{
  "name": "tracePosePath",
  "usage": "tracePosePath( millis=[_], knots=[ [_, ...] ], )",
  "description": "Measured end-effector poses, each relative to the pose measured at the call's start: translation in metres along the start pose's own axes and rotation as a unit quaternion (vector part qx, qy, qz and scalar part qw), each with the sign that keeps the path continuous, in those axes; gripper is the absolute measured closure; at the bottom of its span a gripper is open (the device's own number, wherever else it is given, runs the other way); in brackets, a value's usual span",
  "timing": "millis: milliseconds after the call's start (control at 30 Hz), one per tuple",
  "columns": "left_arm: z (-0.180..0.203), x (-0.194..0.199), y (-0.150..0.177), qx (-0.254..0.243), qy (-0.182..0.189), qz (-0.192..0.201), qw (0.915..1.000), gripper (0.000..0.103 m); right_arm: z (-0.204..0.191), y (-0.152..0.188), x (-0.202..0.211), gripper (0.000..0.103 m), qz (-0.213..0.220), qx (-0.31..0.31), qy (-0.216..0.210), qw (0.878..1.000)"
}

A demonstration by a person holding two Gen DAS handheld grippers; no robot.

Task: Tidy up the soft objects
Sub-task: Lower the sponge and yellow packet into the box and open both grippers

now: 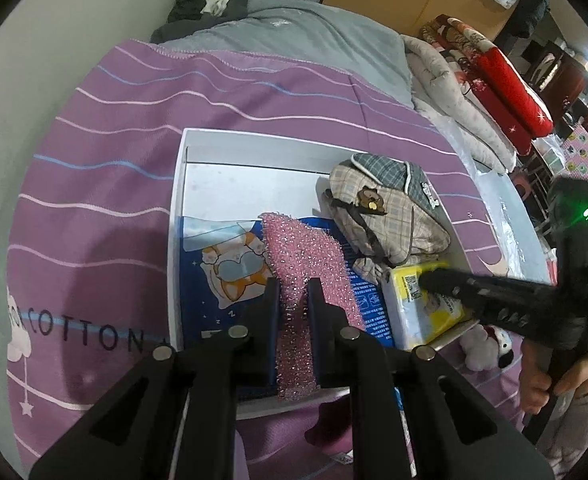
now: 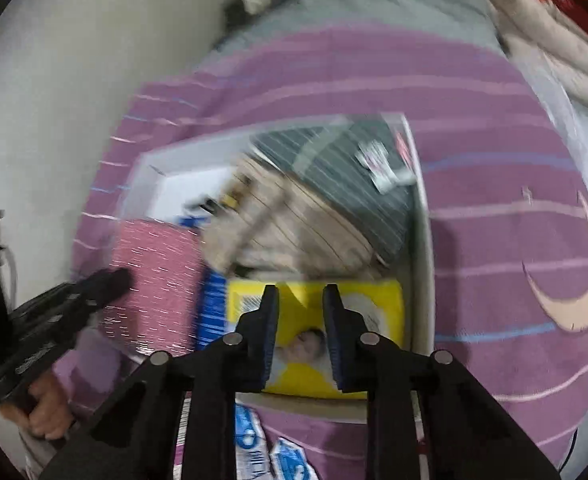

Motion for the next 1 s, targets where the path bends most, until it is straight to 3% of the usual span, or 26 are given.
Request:
tracePosePath(
  millis=[67,333,567,667,733,800,1000],
  knots=[
    [-0.002,-0.004,0.0,0.005,-0.002,-0.001,1.0,0.088,0.004,0.006,-0.006,0.089,-0.005,0.003,0.018,1.0],
    [-0.007,-0.011,-0.001,0.028,0.028,-0.01,0.9992,0.088,0.011,0.023,0.008,0.089,0.017,0.005,0.054,0.998],
    [0.002,-0.017,0.006,0.007,0.007,-0.017,0.9998,0.085,-0.003,0.032,0.031,0.085,0.064,0.007,0.041,0.997],
    [0.005,-0.008,0.008,-0.011,-0.018,0.002,0.9998,0.071,-0.013,0.035,0.036,0.074,0.071,0.016,0.041,0.997],
    [0.007,-0.002,0.009,-0.026,-0.041,0.012,0.9987,0.052,-0.016,0.037,0.039,0.063,0.076,0.02,0.041,0.996],
    [0.008,0.004,0.009,-0.032,-0.054,0.024,0.9977,0.049,-0.019,0.039,0.043,0.054,0.083,0.023,0.04,0.996],
    [0.009,0.017,0.012,-0.028,-0.06,0.027,0.9975,0.048,-0.029,0.048,0.052,0.05,0.09,0.031,0.028,0.995]
  ],
)
Point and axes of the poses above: each gripper's, at about its wrist camera, not at the fingertips, and x roughly against the way its jaws point, z to its right, y to its underside, the point moved 4 cm from there along -x, roughly the way its jaws point, and after that the axes turned 1 degree about -y, right-handed, at the moved point
